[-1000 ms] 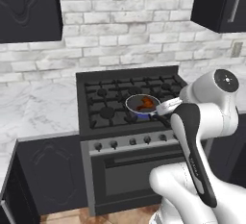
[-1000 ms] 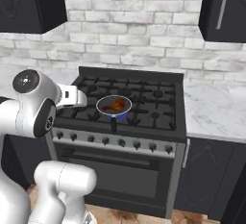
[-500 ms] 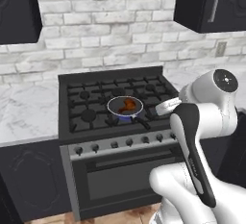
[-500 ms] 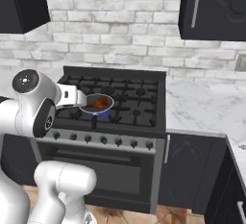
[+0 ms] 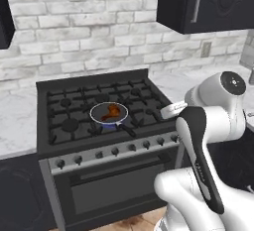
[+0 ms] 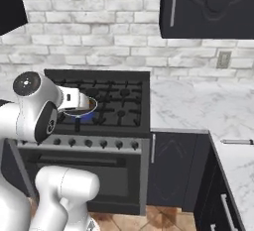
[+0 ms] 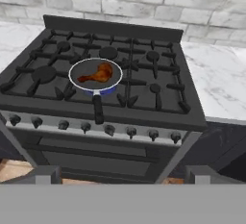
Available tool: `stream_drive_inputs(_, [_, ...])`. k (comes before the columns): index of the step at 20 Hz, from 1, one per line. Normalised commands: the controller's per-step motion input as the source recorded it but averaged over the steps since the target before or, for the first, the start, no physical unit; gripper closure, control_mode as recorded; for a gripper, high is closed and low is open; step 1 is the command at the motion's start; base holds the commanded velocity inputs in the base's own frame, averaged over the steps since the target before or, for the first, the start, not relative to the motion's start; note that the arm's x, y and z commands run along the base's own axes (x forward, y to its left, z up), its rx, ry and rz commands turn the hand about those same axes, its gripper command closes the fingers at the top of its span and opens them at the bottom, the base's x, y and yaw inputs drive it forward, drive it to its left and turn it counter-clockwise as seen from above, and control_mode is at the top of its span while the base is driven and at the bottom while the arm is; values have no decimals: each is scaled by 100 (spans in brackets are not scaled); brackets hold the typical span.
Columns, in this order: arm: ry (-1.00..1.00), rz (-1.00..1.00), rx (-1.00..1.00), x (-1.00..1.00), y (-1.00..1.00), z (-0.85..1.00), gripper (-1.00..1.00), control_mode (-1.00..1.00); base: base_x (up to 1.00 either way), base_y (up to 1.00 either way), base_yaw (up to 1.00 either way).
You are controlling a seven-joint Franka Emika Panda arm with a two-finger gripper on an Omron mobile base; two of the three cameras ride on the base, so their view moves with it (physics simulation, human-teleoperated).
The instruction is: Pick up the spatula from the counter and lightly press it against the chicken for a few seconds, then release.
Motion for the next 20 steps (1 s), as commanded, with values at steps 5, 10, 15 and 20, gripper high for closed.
stream_drive_inputs(5, [0, 0, 0, 0, 0, 0, -100, 100, 0, -23, -28])
stream_drive_inputs(10, [0, 0, 0, 0, 0, 0, -100, 100, 0, -28, -31])
stream_drive_inputs(15, [0, 0, 0, 0, 0, 0, -100, 100, 0, -32, -33])
stream_drive_inputs(20, [0, 0, 0, 0, 0, 0, -100, 100, 2, -30, -35])
